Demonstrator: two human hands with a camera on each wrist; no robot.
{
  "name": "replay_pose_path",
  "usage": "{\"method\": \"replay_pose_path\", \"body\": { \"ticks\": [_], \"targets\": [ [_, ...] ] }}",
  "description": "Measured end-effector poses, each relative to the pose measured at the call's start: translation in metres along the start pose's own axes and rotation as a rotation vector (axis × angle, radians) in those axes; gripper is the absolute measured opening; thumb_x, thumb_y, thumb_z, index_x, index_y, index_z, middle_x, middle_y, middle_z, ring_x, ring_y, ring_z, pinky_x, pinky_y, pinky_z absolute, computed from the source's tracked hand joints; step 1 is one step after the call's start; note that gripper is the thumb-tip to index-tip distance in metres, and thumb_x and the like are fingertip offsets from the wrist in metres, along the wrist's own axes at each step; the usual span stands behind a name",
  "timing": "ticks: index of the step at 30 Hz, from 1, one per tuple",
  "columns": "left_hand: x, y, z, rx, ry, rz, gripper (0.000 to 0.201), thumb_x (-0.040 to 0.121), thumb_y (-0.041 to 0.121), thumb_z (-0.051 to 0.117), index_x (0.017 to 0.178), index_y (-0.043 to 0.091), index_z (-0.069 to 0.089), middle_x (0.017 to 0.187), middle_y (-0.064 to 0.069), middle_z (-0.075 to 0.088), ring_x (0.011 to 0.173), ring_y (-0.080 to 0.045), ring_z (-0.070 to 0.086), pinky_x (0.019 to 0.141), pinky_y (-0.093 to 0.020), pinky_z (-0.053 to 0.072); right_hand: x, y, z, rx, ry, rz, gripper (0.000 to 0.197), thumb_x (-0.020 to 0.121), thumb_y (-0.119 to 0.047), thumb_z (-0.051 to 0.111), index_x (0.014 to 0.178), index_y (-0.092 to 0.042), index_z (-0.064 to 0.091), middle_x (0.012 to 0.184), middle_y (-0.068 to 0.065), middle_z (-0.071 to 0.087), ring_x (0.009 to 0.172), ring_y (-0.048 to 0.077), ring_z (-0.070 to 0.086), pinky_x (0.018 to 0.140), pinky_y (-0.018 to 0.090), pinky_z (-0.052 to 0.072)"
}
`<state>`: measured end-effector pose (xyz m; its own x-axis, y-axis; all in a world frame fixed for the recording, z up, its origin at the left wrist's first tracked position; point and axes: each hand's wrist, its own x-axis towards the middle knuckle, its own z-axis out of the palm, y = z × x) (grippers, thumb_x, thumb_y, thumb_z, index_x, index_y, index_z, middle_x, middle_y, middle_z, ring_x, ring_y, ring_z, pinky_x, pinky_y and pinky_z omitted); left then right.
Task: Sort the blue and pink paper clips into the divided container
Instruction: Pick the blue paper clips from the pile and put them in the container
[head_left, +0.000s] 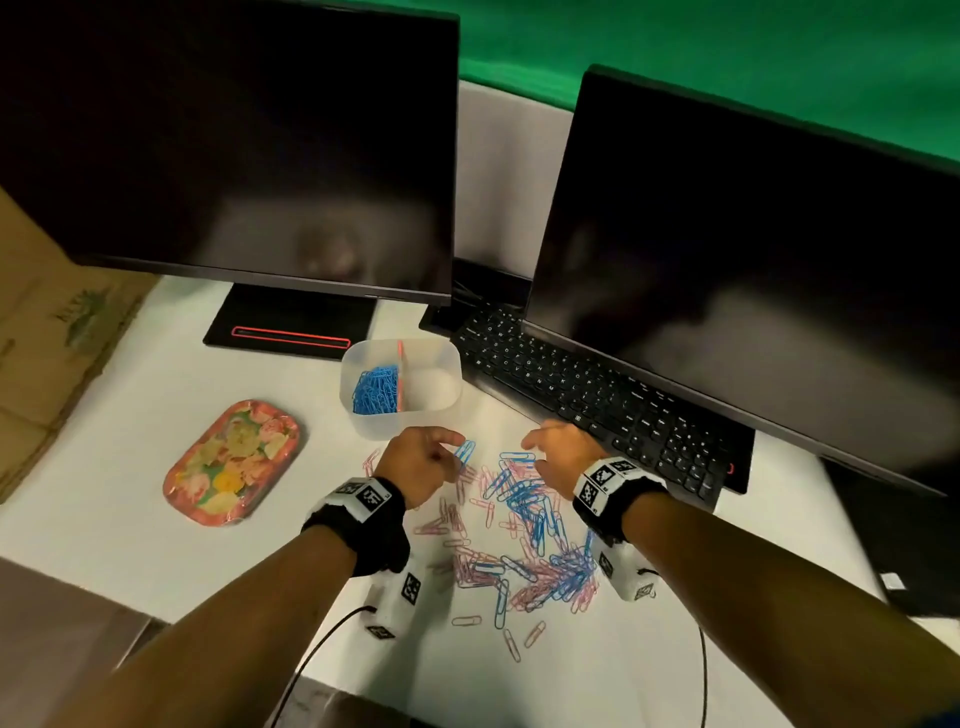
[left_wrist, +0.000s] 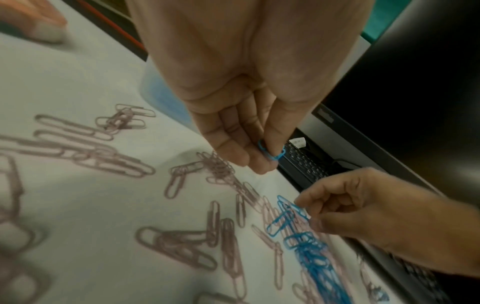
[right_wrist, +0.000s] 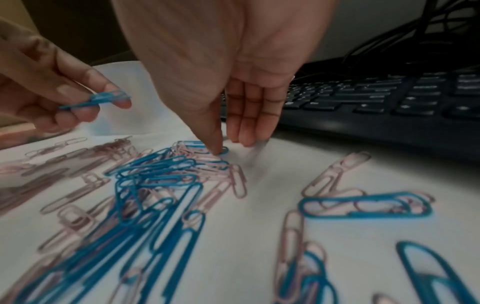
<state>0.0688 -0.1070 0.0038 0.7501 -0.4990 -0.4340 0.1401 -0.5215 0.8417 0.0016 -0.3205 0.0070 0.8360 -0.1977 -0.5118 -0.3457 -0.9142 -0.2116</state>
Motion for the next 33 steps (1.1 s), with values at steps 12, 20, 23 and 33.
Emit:
{"method": "replay_pose_path", "body": {
  "ticks": [12,20,23,33],
  "targets": [
    [-0.003,-0.006,0.014,-0.291,0.003,-0.143,0.004,0.088,-0.002,0.06,0.092,-0.002,0.062,0.069,-0.012,0.066,0.049,-0.009,0.062,0.052,-0.021,0.054,-0.017,-0.002,0.013,0.196,0.023,0.144,0.011,0.086,-0.016,0.062,0.086,-0.013,0.073,0.091,0.007,0.071,0.078,0.02,0.065,0.063,0.021,0.048],
    [-0.006,-0.007,0.011,-0.283,0.016,-0.136,0.009,0.09,-0.004,0.056,0.088,0.005,0.058,0.069,-0.009,0.067,0.052,-0.012,0.065,0.055,-0.025,0.054,-0.016,-0.001,0.005,0.552,0.112,0.156,0.01,0.077,-0.013,0.067,0.069,-0.015,0.072,0.065,-0.001,0.069,0.063,0.015,0.067,0.06,0.025,0.057],
    [-0.006,-0.005,0.011,-0.323,0.01,-0.121,0.009,0.09,-0.006,0.055,0.091,0.002,0.058,0.074,-0.013,0.066,0.052,-0.01,0.066,0.053,-0.022,0.054,-0.025,-0.003,-0.001,0.82,0.075,0.14,0.01,0.08,-0.001,0.066,0.072,-0.008,0.067,0.064,0.009,0.067,0.057,0.019,0.063,0.062,0.032,0.057],
    [-0.015,0.01,0.022,-0.625,-0.084,-0.088,0.024,0.089,-0.009,0.048,0.101,0.003,0.065,0.075,-0.012,0.066,0.065,-0.018,0.064,0.062,-0.025,0.053,-0.042,-0.043,0.003,1.211,0.134,0.042,0.019,0.081,0.008,0.062,0.09,-0.008,0.066,0.071,0.012,0.068,0.053,0.016,0.062,0.057,0.026,0.056]
  ]
}}
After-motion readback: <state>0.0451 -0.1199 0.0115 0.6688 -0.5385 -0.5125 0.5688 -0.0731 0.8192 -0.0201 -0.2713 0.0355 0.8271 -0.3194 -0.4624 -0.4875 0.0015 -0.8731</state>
